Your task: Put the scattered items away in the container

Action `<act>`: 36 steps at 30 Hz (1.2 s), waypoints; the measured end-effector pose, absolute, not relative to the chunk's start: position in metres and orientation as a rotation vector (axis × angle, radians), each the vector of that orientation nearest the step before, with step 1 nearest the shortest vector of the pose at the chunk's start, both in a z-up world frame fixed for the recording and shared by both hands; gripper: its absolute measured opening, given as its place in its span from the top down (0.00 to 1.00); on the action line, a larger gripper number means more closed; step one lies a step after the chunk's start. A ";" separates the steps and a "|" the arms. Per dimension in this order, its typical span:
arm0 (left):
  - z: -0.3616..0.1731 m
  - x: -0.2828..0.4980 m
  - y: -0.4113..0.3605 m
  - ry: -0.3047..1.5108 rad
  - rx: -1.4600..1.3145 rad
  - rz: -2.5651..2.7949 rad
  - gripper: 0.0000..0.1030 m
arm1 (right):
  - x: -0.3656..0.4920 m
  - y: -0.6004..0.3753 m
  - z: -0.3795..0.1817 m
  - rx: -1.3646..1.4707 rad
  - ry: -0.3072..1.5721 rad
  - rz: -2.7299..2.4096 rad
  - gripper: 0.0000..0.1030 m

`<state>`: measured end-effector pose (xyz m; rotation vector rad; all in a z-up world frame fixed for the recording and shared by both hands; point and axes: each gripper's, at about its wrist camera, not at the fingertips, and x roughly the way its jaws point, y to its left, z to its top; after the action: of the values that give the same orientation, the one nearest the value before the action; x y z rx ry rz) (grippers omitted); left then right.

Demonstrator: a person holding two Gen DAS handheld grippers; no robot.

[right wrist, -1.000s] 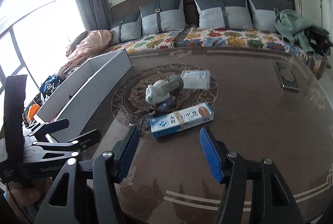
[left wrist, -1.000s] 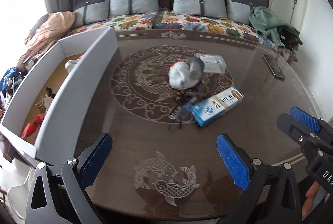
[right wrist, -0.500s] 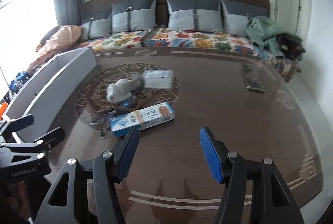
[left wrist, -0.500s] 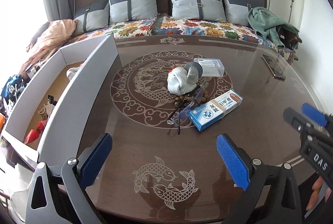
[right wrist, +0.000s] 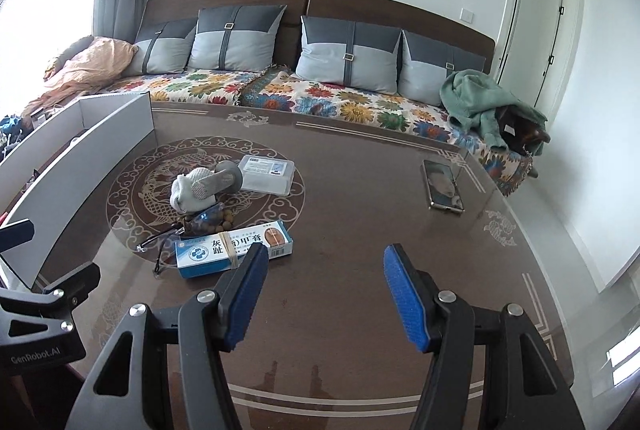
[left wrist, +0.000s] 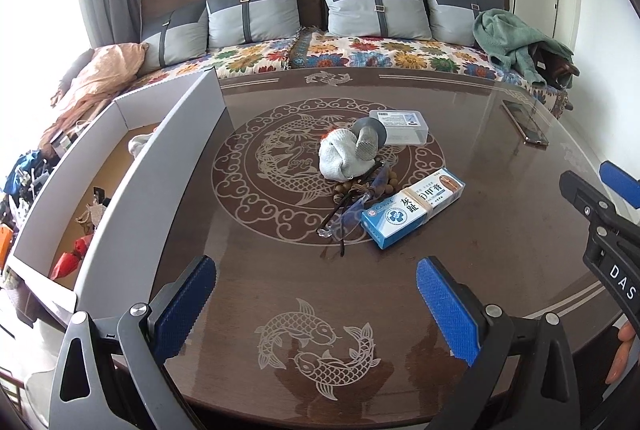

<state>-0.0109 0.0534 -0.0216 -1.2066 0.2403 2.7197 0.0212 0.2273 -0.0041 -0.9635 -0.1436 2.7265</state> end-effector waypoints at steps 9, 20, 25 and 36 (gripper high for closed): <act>-0.023 -0.013 0.052 0.222 -1.224 2.715 0.01 | 0.019 0.228 -0.004 -0.964 -0.166 2.714 0.40; -0.025 -0.014 0.048 0.273 -1.212 2.765 0.01 | 0.017 0.220 -0.005 -0.945 -0.242 2.698 0.40; -0.027 -0.018 0.048 0.320 -1.220 2.778 0.01 | 0.017 0.220 -0.002 -0.930 -0.240 2.711 0.40; -0.063 -0.037 0.015 0.186 -1.276 2.672 0.01 | 0.004 0.264 -0.046 -1.172 0.188 2.986 0.40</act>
<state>-0.0374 0.0148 -0.0632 -1.2758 0.1858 2.6722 0.0035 0.2639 -0.0464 -1.1720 0.1879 2.9862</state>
